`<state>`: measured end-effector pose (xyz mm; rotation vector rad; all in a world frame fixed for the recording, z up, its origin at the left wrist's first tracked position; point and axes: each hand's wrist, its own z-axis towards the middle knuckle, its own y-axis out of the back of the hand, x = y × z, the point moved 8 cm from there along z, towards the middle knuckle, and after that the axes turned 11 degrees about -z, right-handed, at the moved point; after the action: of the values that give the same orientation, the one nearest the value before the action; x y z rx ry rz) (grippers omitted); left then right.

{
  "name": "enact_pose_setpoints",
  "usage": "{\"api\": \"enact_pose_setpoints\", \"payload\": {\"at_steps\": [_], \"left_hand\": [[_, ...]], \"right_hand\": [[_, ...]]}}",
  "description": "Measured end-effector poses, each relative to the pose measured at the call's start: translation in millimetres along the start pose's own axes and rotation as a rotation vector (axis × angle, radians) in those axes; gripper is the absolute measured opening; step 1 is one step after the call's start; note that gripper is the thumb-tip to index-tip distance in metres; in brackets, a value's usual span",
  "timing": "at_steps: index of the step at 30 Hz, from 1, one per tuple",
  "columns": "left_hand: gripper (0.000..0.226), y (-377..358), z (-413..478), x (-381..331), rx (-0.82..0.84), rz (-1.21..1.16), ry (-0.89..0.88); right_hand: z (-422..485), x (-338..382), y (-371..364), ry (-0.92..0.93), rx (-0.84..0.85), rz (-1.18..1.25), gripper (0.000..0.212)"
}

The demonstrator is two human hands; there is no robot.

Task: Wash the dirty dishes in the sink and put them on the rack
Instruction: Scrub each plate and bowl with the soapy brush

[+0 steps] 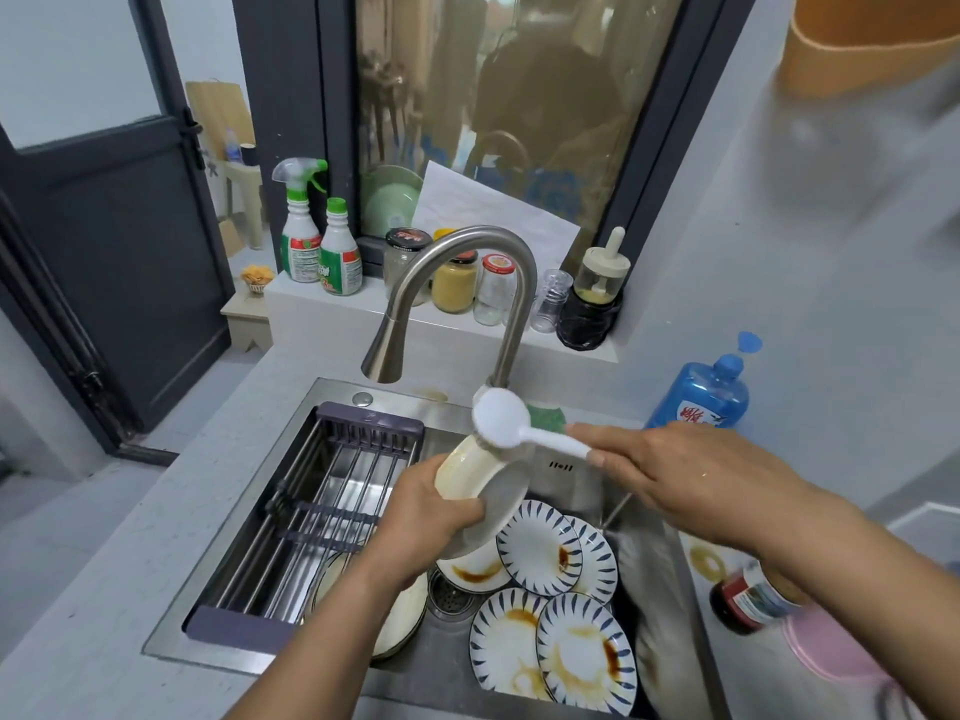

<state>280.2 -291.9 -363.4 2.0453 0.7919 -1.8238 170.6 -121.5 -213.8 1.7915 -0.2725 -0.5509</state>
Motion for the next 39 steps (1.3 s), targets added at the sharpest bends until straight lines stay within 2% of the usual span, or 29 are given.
{"api": "enact_pose_setpoints", "payload": {"at_steps": [4, 10, 13, 16, 21, 25, 28, 31, 34, 39], "left_hand": [[0.041, 4, 0, 0, -0.007, -0.070, -0.019], [0.039, -4, 0, 9, 0.019, -0.132, 0.017], [0.045, -1, -1, 13, -0.034, -0.343, 0.068], [0.046, 10, 2, 15, -0.101, -0.520, 0.092], [0.065, 9, 7, 24, -0.066, -0.856, 0.137], [0.055, 1, 4, 42, -0.059, -1.114, 0.284], [0.054, -2, 5, 49, -0.099, -1.193, 0.308], [0.062, -9, 6, 56, -0.160, -1.188, 0.341], [0.067, -16, 6, 64, -0.251, -1.169, 0.407], [0.059, -19, 7, 78, -0.403, -1.217, 0.487]], "right_hand": [[3, -36, -5, -0.085, 0.037, 0.107, 0.042], [-7, 10, 1, 0.071, 0.000, 0.027, 0.042], [-2, -15, -11, 0.000, -0.002, 0.055, 0.041], [0, -50, -42, -0.081, 0.065, 0.097, 0.037], [-2, -59, -71, -0.124, 0.083, 0.365, 0.039], [-8, -48, -77, -0.104, 0.131, 0.468, 0.035], [-17, -34, -69, -0.079, 0.158, 0.412, 0.036], [-25, -8, -61, -0.052, 0.187, 0.201, 0.040], [-28, 19, -56, -0.012, 0.145, 0.005, 0.043], [-30, 34, -65, 0.015, 0.118, -0.107, 0.048]]}}
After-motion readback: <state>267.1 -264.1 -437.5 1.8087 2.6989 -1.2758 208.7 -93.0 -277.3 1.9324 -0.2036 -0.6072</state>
